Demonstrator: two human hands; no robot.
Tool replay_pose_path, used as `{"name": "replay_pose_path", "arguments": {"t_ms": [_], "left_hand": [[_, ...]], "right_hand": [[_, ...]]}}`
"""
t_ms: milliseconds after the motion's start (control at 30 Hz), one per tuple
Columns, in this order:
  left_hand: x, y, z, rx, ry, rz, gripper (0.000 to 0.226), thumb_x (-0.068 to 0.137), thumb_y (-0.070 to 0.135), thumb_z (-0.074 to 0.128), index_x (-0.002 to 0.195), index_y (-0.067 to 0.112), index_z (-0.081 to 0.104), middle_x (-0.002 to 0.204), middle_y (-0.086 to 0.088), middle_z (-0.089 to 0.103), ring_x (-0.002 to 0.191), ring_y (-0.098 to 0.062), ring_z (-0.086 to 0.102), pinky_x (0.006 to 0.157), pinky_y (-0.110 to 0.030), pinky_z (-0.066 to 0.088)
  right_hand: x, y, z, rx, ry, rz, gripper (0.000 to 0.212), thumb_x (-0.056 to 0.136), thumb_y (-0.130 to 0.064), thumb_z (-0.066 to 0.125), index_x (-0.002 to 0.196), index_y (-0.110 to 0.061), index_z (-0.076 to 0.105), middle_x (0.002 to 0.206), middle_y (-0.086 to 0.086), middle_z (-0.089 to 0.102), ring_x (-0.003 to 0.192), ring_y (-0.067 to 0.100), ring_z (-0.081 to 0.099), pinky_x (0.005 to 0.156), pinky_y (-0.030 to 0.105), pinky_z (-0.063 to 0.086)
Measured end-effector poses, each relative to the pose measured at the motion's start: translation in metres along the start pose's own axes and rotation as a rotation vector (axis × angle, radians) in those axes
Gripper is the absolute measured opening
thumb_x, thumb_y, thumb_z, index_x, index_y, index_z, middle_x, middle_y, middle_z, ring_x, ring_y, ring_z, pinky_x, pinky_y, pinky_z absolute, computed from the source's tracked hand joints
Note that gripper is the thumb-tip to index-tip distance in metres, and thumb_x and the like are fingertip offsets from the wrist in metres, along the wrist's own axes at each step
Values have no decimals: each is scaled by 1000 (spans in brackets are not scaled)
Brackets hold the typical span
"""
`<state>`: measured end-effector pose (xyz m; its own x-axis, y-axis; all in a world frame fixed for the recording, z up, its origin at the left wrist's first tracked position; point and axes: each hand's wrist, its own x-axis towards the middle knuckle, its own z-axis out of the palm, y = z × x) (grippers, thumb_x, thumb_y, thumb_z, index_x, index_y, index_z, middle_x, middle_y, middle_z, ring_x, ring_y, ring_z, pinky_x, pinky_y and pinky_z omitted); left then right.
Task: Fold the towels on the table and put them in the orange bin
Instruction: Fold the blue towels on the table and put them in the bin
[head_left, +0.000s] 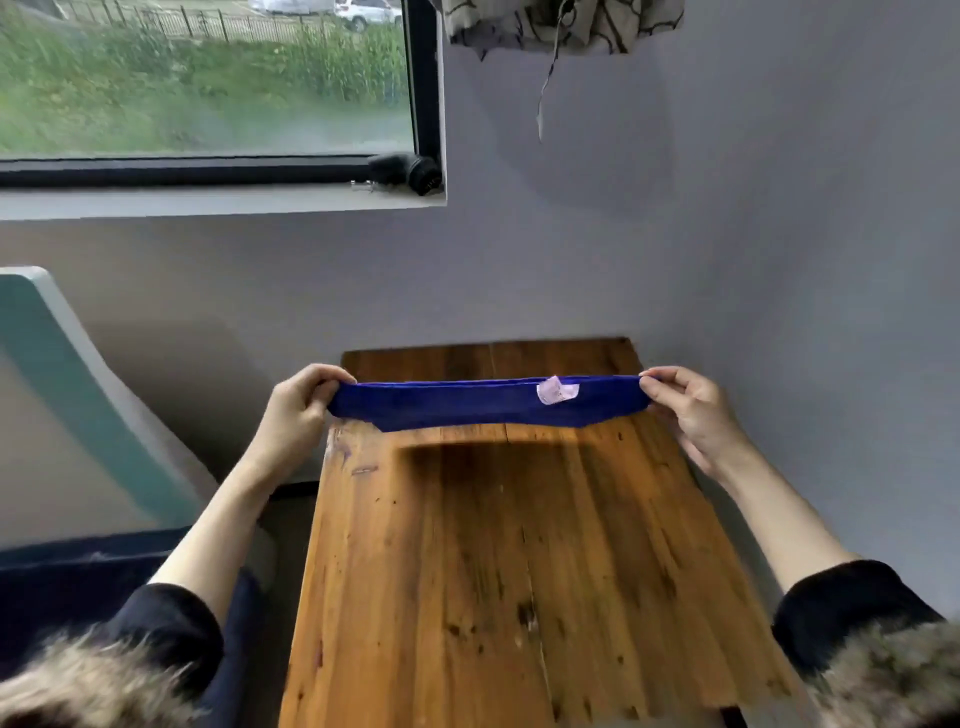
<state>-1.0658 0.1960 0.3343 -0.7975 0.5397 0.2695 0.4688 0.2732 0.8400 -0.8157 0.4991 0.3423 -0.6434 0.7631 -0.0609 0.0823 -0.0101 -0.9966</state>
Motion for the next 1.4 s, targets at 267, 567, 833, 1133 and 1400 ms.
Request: {"name": "replay_pose_path", "arguments": {"t_ms": [267, 567, 833, 1133, 1400], "left_hand": [[-132, -108, 41, 138, -451, -437, 36, 93, -4, 45, 75, 24, 60, 79, -3, 62, 78, -19, 55, 76, -34, 45], [-157, -132, 62, 181, -551, -571, 25, 96, 9, 44, 85, 25, 60, 81, 9, 60, 71, -8, 56, 48, -15, 38], [-102, -150, 78, 150, -264, -461, 22, 95, 9, 47, 82, 23, 60, 77, 9, 62, 68, -11, 55, 64, -26, 45], [-64, -191, 108, 134, -202, -477, 16, 93, 7, 51, 87, 15, 62, 83, -3, 63, 71, -20, 56, 73, -33, 47], [-60, -231, 127, 188, -207, -456, 15, 93, 16, 53, 87, 25, 63, 87, 6, 65, 73, -7, 55, 72, -26, 41]], "right_hand": [[-70, 146, -20, -279, -105, 451, 11, 86, -2, 60, 81, -9, 66, 84, 13, 65, 73, 19, 59, 68, 24, 48], [-86, 194, -24, -349, -64, 642, 12, 87, -5, 59, 81, -12, 67, 87, 8, 67, 81, 19, 61, 63, 27, 49], [-21, 199, 3, -275, 30, 517, 10, 87, -7, 60, 81, -14, 66, 78, 5, 66, 68, 13, 56, 62, 26, 45], [32, 237, 20, -270, 73, 461, 13, 86, -8, 61, 79, -18, 65, 74, -1, 65, 64, 6, 57, 59, 19, 46], [50, 272, 30, -284, 121, 432, 8, 86, -7, 61, 83, -13, 66, 69, -3, 65, 54, -6, 56, 52, 9, 44]]}}
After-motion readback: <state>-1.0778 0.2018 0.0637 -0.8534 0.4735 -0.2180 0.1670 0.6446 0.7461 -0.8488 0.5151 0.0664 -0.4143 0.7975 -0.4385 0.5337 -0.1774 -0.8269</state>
